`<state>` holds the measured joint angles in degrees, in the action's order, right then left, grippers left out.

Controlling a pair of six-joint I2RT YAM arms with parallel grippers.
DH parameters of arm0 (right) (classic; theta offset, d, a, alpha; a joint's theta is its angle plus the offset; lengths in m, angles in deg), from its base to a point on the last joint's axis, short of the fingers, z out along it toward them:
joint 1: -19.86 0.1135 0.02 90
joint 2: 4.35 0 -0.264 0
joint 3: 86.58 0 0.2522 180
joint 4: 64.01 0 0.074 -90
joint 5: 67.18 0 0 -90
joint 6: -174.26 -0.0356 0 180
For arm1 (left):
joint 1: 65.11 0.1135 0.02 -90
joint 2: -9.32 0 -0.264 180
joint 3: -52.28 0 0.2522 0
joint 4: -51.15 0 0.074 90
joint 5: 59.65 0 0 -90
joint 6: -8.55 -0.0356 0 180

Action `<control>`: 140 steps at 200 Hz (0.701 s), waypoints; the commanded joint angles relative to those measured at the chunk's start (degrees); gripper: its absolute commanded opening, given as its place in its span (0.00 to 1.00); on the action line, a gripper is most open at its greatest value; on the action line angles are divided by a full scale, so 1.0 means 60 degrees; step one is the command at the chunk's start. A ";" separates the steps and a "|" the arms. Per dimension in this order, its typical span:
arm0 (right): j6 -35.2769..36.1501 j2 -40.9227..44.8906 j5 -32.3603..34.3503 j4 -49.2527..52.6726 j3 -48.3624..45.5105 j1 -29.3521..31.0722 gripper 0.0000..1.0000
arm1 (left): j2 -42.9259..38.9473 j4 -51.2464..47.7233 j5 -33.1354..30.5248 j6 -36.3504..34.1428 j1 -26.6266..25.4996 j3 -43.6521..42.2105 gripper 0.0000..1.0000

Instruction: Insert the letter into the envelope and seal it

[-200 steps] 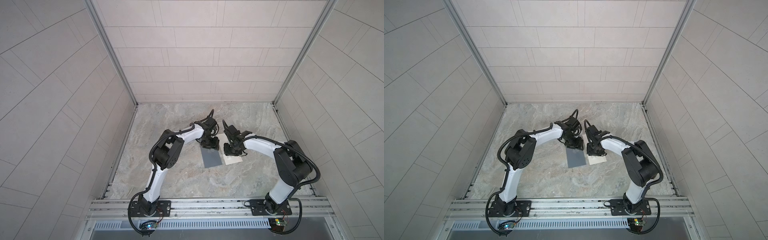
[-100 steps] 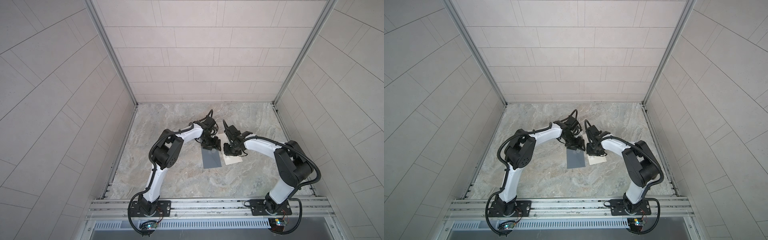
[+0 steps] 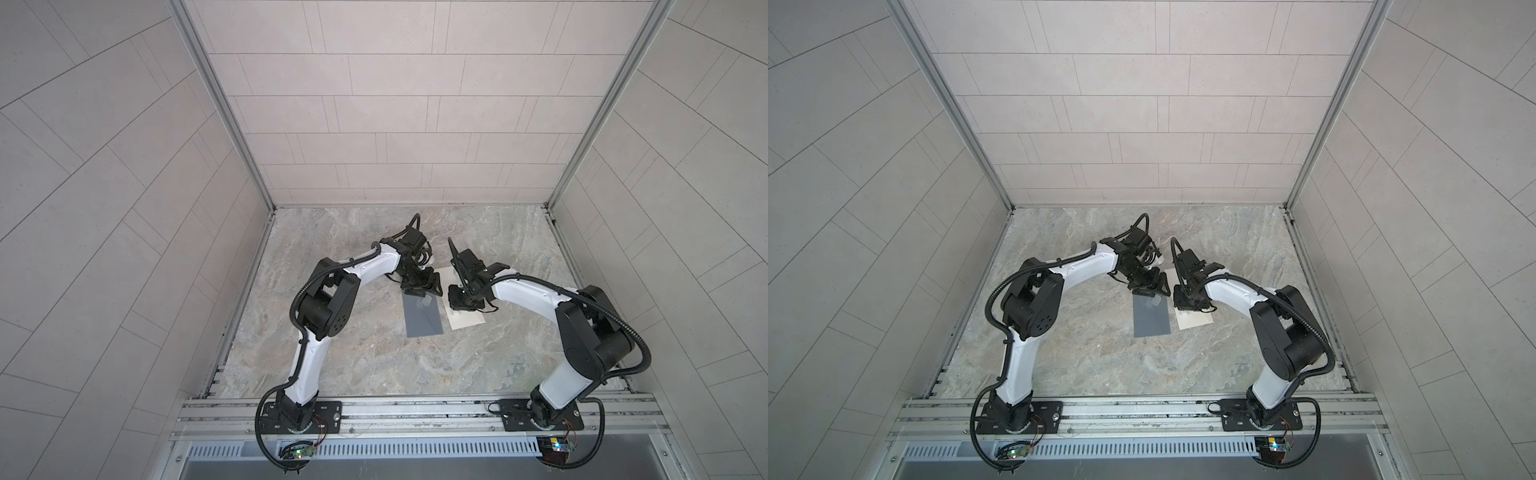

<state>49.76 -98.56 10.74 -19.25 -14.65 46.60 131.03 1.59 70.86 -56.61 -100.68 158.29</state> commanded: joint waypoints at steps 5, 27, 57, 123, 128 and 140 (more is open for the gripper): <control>0.0460 0.0636 -0.0222 0.0089 0.0147 -0.0033 0.17 | -0.0918 0.0981 0.1075 0.0814 0.0306 -0.0490 0.71; 0.0741 0.1017 -0.0573 -0.0038 0.0123 -0.0038 0.15 | -0.1507 0.2241 0.1828 0.1777 0.0663 -0.1148 0.71; 0.0867 0.1508 -0.1606 -0.0656 0.0105 -0.0042 0.14 | -0.1903 0.2669 0.2239 0.2289 0.0787 -0.1325 0.71; 0.0239 0.2119 -0.2520 -0.1611 0.0528 -0.0063 0.13 | -0.2201 0.3321 0.2092 0.3099 0.0838 -0.1698 0.67; 0.0229 0.2124 -0.2527 -0.1615 0.0562 -0.0073 0.13 | -0.2209 0.3372 0.2085 0.3136 0.0825 -0.1728 0.66; 0.0192 0.2099 -0.2543 -0.1642 0.0642 -0.0065 0.13 | -0.2249 0.3455 0.2039 0.3192 0.0824 -0.1800 0.64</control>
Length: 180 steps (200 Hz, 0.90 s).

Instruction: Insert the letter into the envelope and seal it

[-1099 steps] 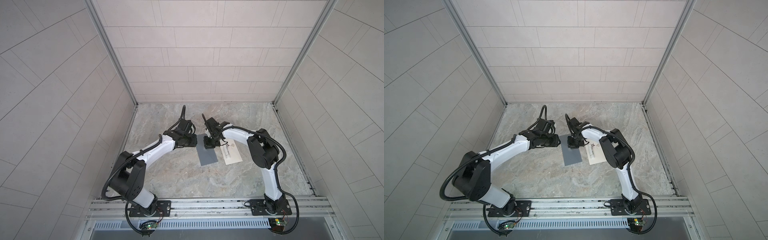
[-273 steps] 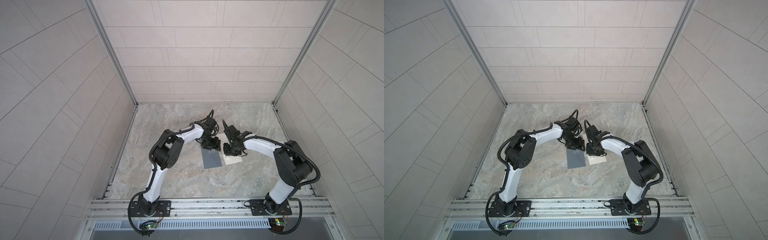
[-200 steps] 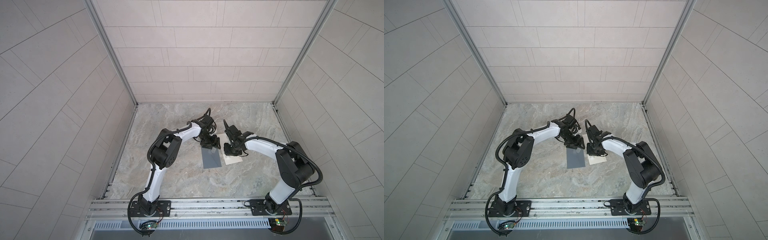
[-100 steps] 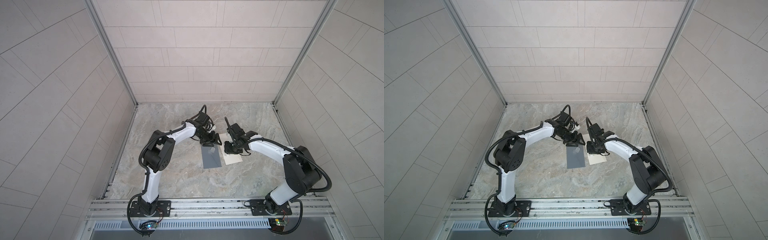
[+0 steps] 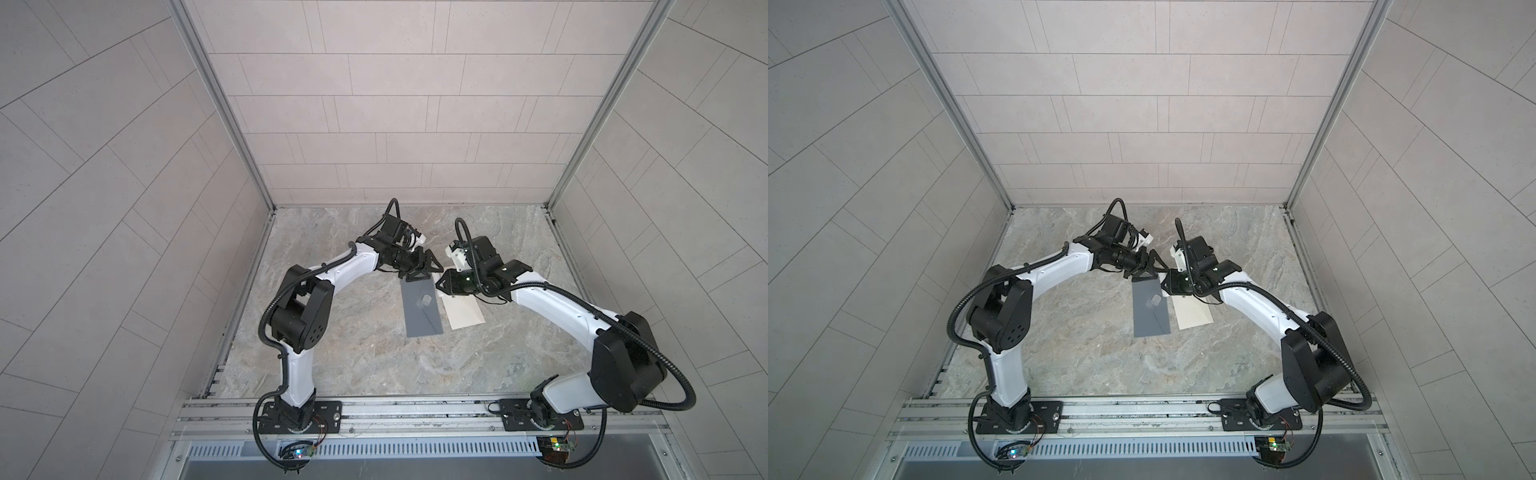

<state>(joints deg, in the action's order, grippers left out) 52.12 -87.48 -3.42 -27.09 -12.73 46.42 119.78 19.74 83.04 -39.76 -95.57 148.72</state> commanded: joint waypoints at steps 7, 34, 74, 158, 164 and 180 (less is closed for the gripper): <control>-0.0231 0.0222 -0.0209 -0.0358 0.0367 -0.0043 0.13 | -0.0404 0.0546 0.0007 0.0444 -0.0027 -0.0263 0.61; -0.0342 0.0076 -0.0278 -0.0516 0.0507 -0.0047 0.13 | -0.0420 0.1343 0.0102 0.0954 -0.0023 -0.0541 0.46; -0.0303 -0.0214 -0.0329 -0.0451 0.0858 -0.0043 0.13 | -0.0432 0.1739 0.0125 0.1298 -0.0022 -0.0640 0.18; -0.1123 -0.0222 0.2766 0.1596 0.0414 -0.1014 0.41 | -0.0479 -0.0635 -0.1471 -0.0470 0.0006 -0.0021 0.14; -0.1224 -0.0222 0.3129 0.1922 0.0394 -0.1204 0.44 | -0.0471 -0.0864 -0.1654 -0.0648 0.0008 0.0057 0.18; -0.1418 -0.0269 0.4035 0.2779 0.0336 -0.1688 0.50 | -0.0457 -0.1557 -0.2160 -0.1167 0.0008 0.0304 0.26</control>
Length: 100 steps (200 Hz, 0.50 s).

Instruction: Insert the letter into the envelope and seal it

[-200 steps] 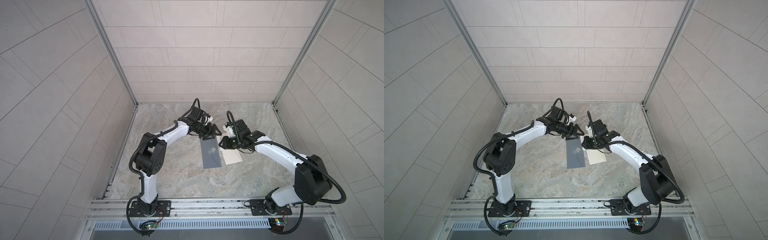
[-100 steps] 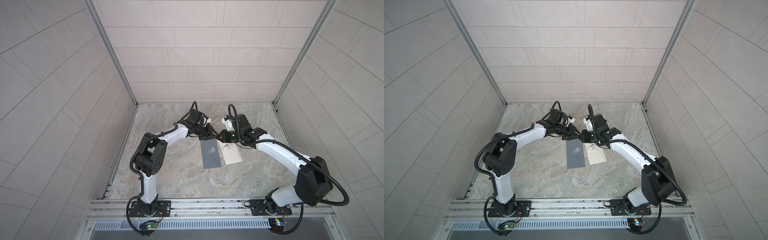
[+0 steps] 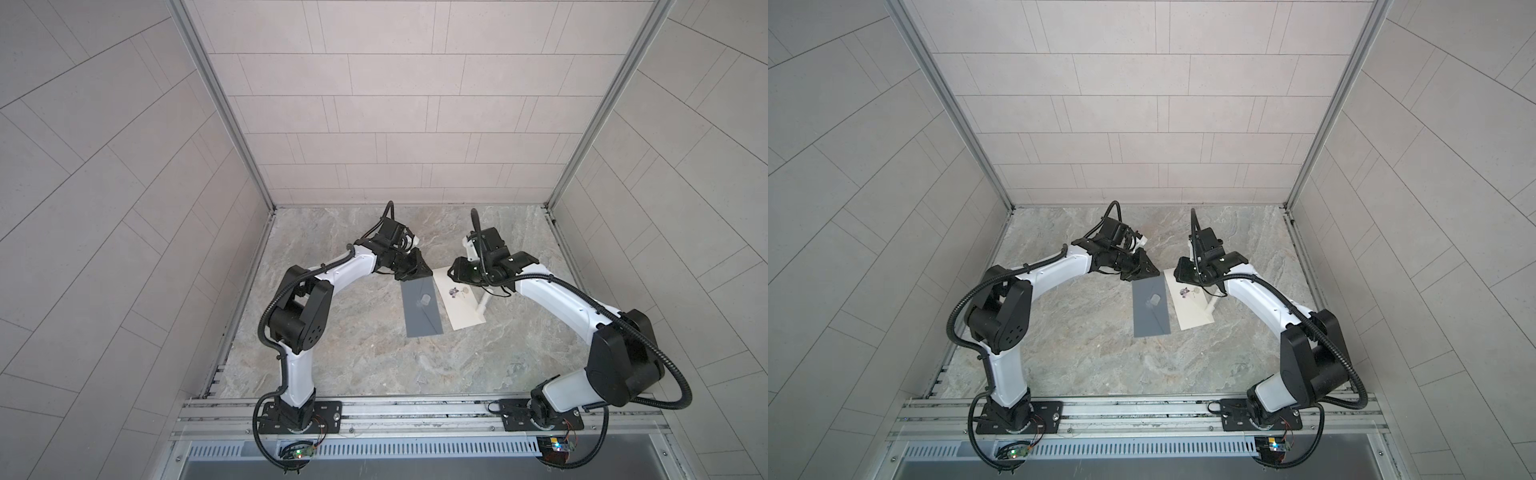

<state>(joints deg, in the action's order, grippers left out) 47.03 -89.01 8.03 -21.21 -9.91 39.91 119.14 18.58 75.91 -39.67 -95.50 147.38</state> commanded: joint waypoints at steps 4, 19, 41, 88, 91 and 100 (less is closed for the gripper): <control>-0.0647 -0.0069 0.2403 0.2114 -0.0103 -0.0733 0.51 | -0.0359 -0.1460 -0.1056 -0.1270 -0.0003 0.0540 0.27; -0.0692 -0.0156 0.3116 0.2850 -0.0203 -0.1077 0.54 | -0.0391 -0.1578 -0.1199 -0.1426 -0.0018 0.0455 0.30; -0.1041 -0.0128 0.3869 0.3425 -0.0705 -0.1494 0.57 | -0.0430 -0.1528 -0.1253 -0.1404 -0.0040 0.0287 0.30; -0.1990 0.0041 0.5635 0.4649 -0.2231 -0.2083 0.66 | -0.0530 -0.1383 -0.1198 -0.1368 -0.0062 0.0209 0.30; -0.1962 0.0084 0.5508 0.4511 -0.2450 -0.2194 0.66 | -0.0545 -0.1378 -0.1193 -0.1368 -0.0054 0.0198 0.30; -0.2020 0.0154 0.4958 0.4117 -0.2948 -0.2739 0.65 | -0.0613 -0.1355 -0.1208 -0.1362 -0.0062 0.0176 0.30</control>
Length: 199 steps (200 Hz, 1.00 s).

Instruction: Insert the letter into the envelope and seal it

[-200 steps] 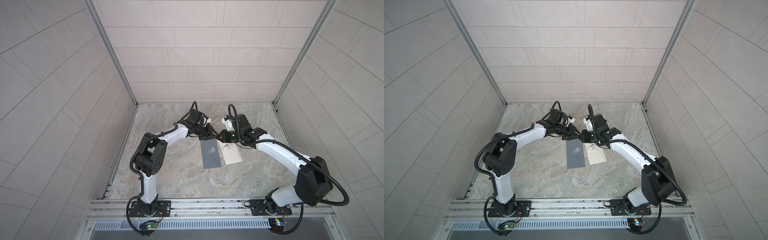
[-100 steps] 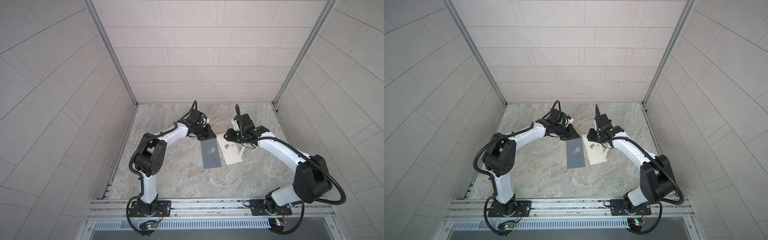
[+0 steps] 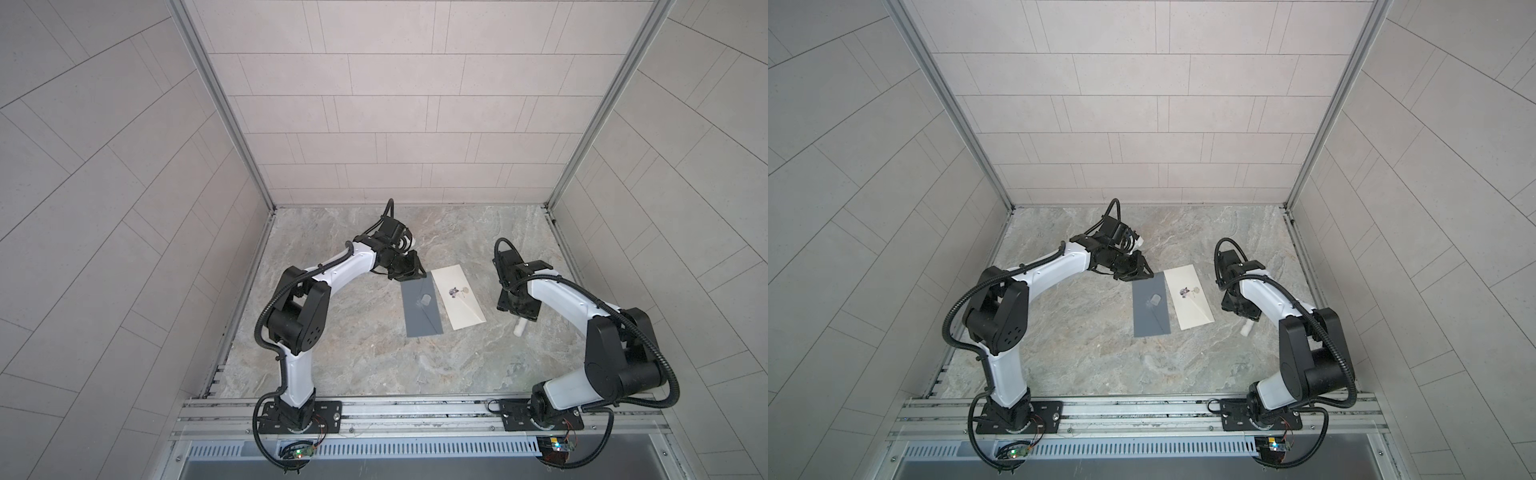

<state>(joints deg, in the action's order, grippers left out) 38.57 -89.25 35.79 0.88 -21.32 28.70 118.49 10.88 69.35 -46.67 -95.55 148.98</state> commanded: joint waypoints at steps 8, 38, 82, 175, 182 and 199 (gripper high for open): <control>-0.0551 0.0307 -0.0140 0.0022 -0.1455 -0.1311 0.61 | -0.0567 -0.0030 -0.0117 -0.0187 -0.0052 -0.0111 0.30; -0.0190 0.1019 -0.1388 -0.0862 -0.2457 -0.2712 0.56 | -0.0616 -0.0114 -0.0152 -0.0202 -0.0054 -0.0054 0.30; 0.0496 0.0645 -0.2803 -0.1754 -0.3127 -0.3939 0.37 | -0.0668 -0.0120 -0.0216 -0.0191 -0.0055 -0.0069 0.30; 0.1271 0.0641 -0.3676 -0.1730 -0.2812 -0.3509 0.03 | -0.0605 -0.0394 -0.0407 -0.0231 -0.0063 0.0053 0.30; 0.1332 0.0665 -0.3625 -0.1574 -0.2726 -0.3318 0.02 | -0.0589 -0.0401 -0.0399 -0.0231 -0.0069 0.0070 0.30; 0.1521 0.0891 -0.3534 -0.1227 -0.2109 -0.2836 0.00 | -0.0591 -0.0366 -0.0407 -0.0231 -0.0099 0.0122 0.30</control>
<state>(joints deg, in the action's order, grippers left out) 45.30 -82.85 18.54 -7.20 -34.74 8.13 116.21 9.77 67.56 -47.04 -95.61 148.91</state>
